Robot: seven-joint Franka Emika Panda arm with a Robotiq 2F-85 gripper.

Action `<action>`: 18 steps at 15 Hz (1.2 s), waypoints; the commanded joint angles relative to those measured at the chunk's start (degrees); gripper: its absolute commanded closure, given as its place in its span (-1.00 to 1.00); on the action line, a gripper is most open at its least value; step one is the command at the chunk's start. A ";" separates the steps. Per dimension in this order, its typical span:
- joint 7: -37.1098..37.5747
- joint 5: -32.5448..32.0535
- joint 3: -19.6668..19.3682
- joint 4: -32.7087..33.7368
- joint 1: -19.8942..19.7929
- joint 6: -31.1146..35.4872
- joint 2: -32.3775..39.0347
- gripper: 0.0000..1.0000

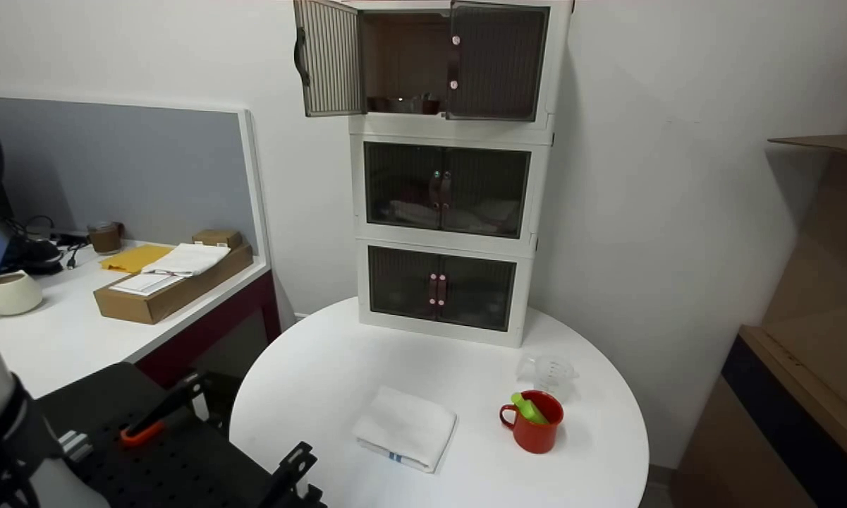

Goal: Open the doors to the compartment

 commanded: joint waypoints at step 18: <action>16.43 -7.99 -8.35 20.38 11.83 -7.69 23.33 -1.00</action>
